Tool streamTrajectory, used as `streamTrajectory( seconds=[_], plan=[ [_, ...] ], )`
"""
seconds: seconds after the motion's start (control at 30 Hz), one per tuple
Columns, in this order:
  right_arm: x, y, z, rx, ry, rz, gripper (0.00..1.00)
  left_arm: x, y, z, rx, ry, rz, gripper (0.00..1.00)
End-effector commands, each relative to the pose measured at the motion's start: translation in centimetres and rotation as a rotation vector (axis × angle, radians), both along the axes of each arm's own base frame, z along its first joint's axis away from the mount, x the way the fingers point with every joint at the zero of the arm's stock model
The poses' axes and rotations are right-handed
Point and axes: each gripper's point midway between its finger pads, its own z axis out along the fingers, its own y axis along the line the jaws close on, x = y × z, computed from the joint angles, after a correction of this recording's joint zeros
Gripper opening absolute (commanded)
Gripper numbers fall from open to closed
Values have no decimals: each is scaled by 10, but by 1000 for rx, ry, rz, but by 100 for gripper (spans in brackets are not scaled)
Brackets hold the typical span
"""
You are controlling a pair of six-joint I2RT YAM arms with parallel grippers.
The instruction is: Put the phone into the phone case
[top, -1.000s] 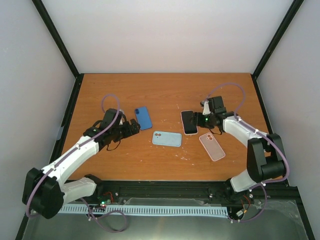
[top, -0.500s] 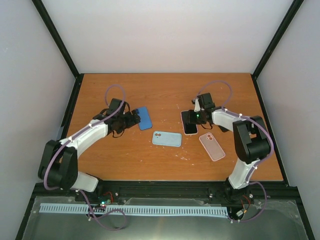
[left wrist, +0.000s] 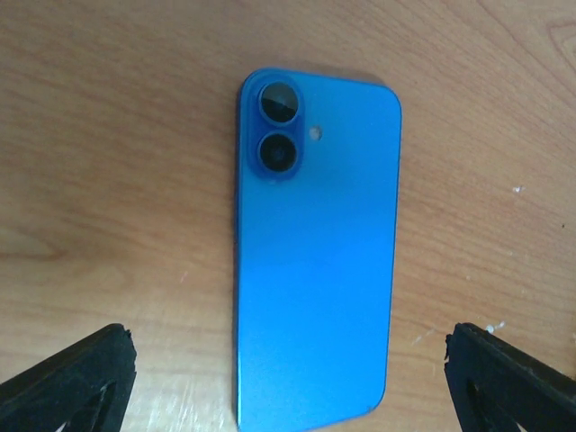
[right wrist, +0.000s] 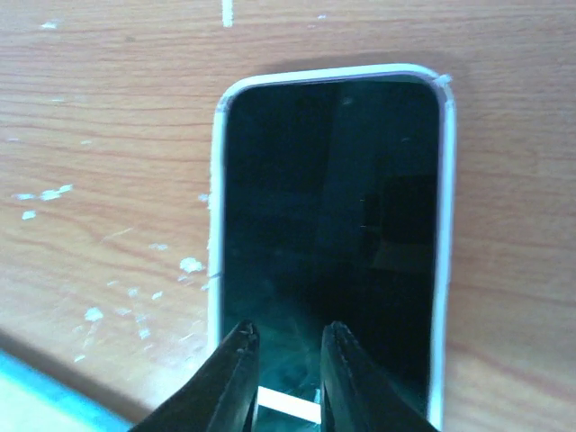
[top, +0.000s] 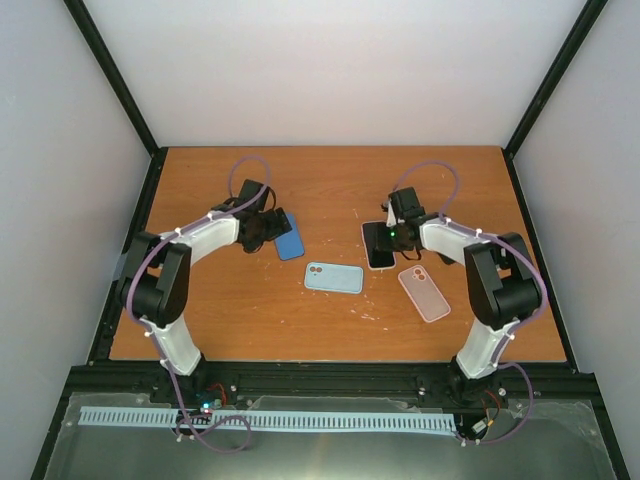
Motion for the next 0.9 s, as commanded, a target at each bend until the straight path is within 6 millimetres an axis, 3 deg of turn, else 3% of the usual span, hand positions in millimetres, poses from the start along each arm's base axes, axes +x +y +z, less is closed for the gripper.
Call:
streamTrajectory(
  seconds=[0.0, 0.2, 0.37, 0.7, 0.87],
  plan=[
    [-12, 24, 29, 114, -53, 92, 22, 26, -3, 3, 8, -18, 21, 94],
    [-28, 61, 35, 215, -75, 198, 35, 44, -15, -14, 1, 20, -1, 95],
    [-36, 81, 20, 230, -40, 242, 44, 43, -18, -34, 13, 80, -13, 95],
    [-66, 98, -16, 199, 35, 310, 49, 24, -14, -51, 132, 173, -42, 93],
    [-90, 106, -20, 209, 56, 346, 50, 24, -17, -56, 192, 210, -70, 93]
  ],
)
